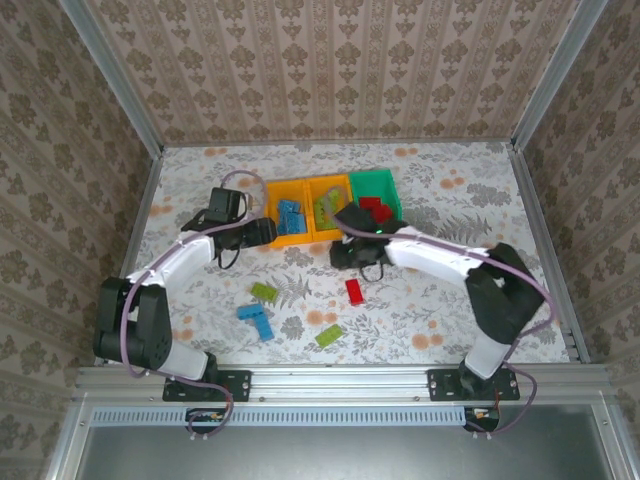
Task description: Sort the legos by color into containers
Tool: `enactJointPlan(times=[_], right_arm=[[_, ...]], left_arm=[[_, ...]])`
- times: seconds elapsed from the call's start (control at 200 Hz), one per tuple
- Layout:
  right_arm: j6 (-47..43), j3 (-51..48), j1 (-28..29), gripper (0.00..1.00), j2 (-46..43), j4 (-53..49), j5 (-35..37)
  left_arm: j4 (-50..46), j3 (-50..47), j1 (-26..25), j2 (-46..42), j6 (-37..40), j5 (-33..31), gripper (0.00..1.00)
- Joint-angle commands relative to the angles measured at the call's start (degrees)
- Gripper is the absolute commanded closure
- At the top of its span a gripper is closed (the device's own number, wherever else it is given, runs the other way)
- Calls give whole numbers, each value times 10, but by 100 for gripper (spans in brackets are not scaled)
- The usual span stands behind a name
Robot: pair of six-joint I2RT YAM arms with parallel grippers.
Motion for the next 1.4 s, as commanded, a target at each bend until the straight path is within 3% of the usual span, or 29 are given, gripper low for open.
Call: enactJointPlan(times=[0.0, 0.17, 0.425, 0.59, 0.815, 1.18, 1.23, 1.395], right_arm=[[56, -25, -64, 77, -14, 103, -93], [59, 25, -142, 78, 10, 81, -101], [62, 141, -224, 78, 99, 58, -127], [24, 243, -241, 75, 164, -14, -94], [11, 296, -258, 64, 210, -45, -89], [5, 284, -256, 38, 207, -49, -97], [5, 278, -257, 34, 199, -46, -98], [12, 240, -257, 32, 156, -22, -97]], left_arm=[[-12, -12, 5, -26, 0, -12, 20], [-26, -40, 3, -48, -2, -28, 16], [-53, -92, -14, -94, -5, -69, 3], [-71, -107, -24, -108, -7, -85, 0], [-87, -121, -39, -104, -11, -85, 0], [-87, -133, -94, -86, 23, -60, 0], [-91, -132, -119, -83, 29, -59, 0], [-96, -133, -149, -66, 40, -62, 0]])
